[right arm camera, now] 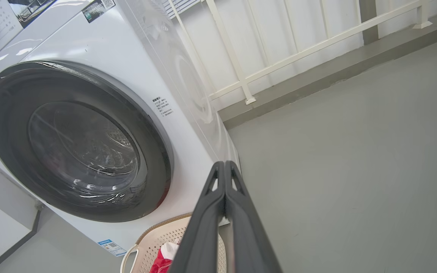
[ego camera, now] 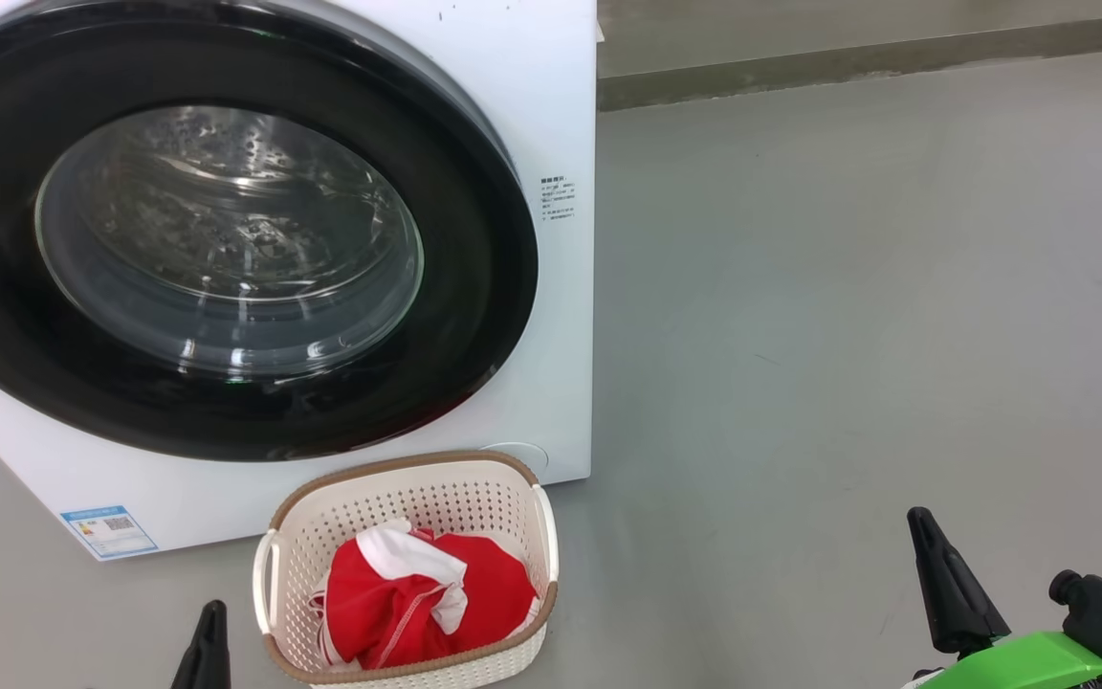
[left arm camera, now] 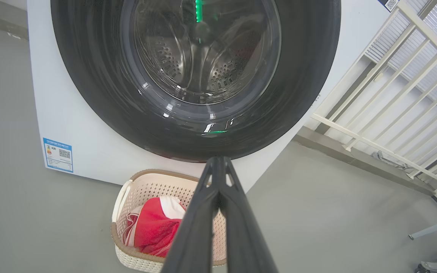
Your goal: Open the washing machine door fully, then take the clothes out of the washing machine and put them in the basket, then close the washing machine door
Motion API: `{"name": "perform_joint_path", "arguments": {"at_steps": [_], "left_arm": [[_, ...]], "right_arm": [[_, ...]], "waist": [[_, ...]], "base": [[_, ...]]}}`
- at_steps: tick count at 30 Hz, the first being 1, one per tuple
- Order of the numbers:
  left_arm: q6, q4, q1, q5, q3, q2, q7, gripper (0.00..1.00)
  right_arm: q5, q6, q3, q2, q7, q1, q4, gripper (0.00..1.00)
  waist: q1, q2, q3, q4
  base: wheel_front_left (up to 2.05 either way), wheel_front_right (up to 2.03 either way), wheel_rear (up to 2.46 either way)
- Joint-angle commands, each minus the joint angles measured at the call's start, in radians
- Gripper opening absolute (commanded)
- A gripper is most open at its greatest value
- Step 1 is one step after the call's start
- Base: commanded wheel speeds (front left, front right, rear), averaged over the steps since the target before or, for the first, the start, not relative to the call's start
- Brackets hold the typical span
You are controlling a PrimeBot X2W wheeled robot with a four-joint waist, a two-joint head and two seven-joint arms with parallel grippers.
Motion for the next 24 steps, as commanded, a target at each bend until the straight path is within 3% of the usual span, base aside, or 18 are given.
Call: {"name": "perform_joint_path", "arguments": {"at_steps": [1, 24], "left_arm": [[-0.002, -0.02, -0.054, -0.034, 0.011, 0.011, 0.006, 0.0], [-0.003, -0.011, -0.087, -0.295, 0.011, 0.012, 0.072, 0.0]], "right_arm": [[0.03, 0.0, -0.01, -0.009, 0.006, -0.055, -0.019, 0.0], [0.274, -0.001, -0.032, -0.005, 0.073, -0.087, -0.003, 0.0]], "waist": [[-0.0001, -0.0001, 0.001, 0.001], [-0.0001, -0.0001, 0.014, 0.015]], "base": [[0.0, 0.0, 0.0], [0.0, 0.0, 0.0]]}}
